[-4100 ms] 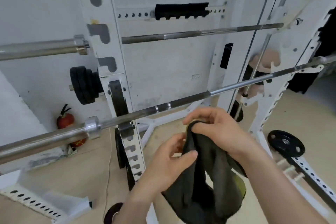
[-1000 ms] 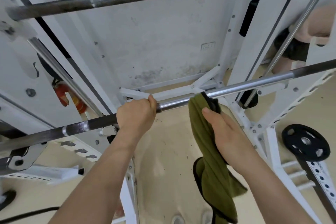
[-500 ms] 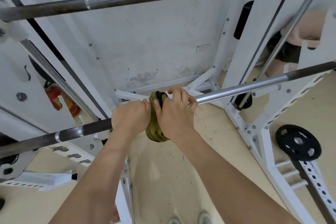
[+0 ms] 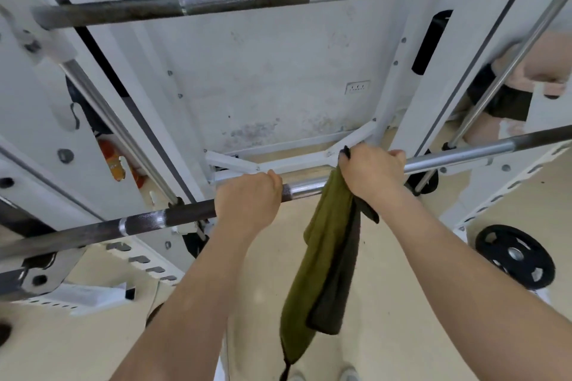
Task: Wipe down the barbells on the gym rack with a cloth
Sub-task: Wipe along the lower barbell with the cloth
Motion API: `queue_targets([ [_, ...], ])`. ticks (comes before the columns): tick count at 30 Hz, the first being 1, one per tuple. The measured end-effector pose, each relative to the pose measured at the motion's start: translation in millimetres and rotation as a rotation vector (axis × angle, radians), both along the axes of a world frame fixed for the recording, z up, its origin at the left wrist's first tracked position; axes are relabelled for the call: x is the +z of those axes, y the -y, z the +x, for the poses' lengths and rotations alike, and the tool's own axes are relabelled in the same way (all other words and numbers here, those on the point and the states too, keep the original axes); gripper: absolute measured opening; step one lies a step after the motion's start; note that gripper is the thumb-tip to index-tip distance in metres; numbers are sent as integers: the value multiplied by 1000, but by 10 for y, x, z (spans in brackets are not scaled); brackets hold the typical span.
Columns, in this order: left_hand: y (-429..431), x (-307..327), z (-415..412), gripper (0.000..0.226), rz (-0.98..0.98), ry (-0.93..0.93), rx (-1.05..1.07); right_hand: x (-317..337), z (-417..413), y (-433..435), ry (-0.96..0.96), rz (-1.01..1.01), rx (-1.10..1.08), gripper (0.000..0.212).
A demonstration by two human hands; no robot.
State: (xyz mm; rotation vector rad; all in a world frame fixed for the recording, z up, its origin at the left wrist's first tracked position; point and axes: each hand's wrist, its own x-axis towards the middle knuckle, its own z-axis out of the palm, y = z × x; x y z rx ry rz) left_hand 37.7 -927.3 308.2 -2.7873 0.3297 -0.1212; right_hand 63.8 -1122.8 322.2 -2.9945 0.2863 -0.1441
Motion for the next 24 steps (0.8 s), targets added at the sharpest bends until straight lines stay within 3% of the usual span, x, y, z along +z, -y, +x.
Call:
queue_targets([
  [3,30,39,-54,17,-119,-32,86,-154,-175,-612,90,65,241,30],
  [5,16,-26,13,66,-228,58,-24,-217,-275,-890,137,144,331,36],
  [6,-7,25,-8,65,-255,8,-72,-213,-262,-867,160,109,347,36],
  [7,26,114,-52,44,-209,-115,33,-186,-236,-724,156,49,350,33],
  [8,30,85,-95,14,-251,-122,32,-178,-204,-515,144,-14,340,29],
  [10,38,61,-103,21,-346,-53,75,-142,-117,28,103,-65,192,26],
  [12,82,86,-82,8,-490,61,118,-89,-54,528,32,-89,21,29],
  [14,207,49,-52,24,-649,163,62,-62,-15,639,-19,-105,-14,32],
  [17,607,110,-222,49,-703,166,-141,-68,-19,183,-56,-112,160,24],
  [19,752,56,-306,51,-781,128,-97,-114,-45,-153,-41,-141,340,17],
  [21,672,-11,-343,54,-857,147,40,-131,-51,-378,-13,-139,431,23],
  [24,549,-58,-373,59,-750,216,71,-127,-51,-410,45,-74,483,29],
])
